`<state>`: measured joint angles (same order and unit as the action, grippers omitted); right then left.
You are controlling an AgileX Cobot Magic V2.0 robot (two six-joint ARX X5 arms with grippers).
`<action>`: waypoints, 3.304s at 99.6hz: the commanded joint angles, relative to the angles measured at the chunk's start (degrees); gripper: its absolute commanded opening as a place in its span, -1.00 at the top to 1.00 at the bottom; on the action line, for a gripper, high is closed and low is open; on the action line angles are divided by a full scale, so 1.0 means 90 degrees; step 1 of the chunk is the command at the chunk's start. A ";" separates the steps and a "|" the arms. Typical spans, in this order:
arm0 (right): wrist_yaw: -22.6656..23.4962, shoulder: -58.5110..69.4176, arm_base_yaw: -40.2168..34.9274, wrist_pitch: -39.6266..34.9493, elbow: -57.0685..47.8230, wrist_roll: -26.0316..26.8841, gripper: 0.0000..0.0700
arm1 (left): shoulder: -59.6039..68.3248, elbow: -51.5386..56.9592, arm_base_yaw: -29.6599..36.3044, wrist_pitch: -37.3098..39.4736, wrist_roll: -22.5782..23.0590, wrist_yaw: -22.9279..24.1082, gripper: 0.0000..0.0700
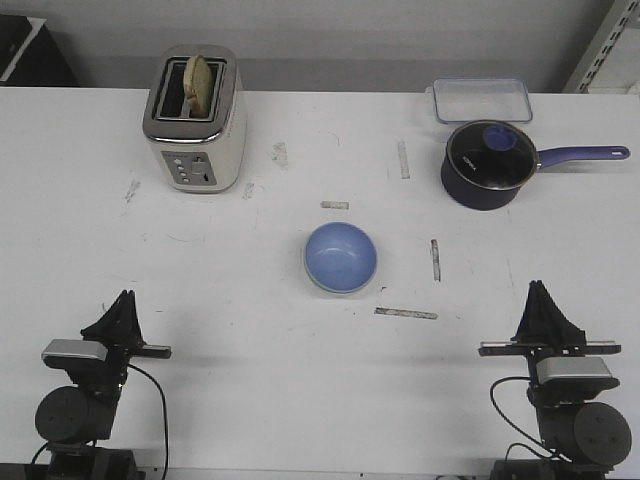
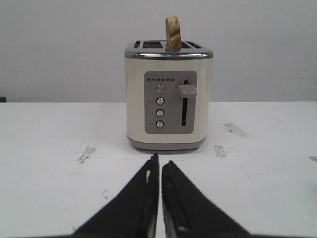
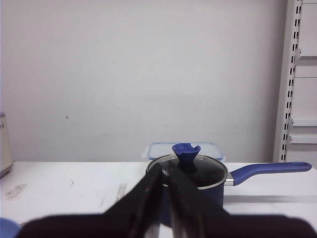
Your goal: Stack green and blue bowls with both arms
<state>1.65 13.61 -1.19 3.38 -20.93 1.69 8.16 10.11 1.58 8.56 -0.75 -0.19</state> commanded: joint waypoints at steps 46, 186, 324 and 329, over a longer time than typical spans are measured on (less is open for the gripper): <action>-0.0015 -0.0012 -0.0015 0.0070 -0.0027 -0.0032 0.96 | -0.0886 -0.1015 -0.0058 0.0158 0.0039 -0.0046 0.99; -0.0024 -0.0029 -0.0015 0.0075 0.0012 -0.0029 0.96 | -0.0886 -0.1044 -0.0061 0.0056 0.0034 -0.0039 0.99; -0.0015 -0.1503 0.0010 0.0423 0.2246 -0.0032 0.96 | -0.0886 -0.1044 -0.0061 0.0056 0.0034 -0.0039 0.99; -0.0015 -0.1503 0.0010 0.0423 0.2246 -0.0029 0.97 | -0.0886 -0.1044 -0.0061 0.0056 0.0034 -0.0039 0.99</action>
<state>1.52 0.03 -1.10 6.48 -0.86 1.69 0.30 1.96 1.15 8.21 -0.75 -0.34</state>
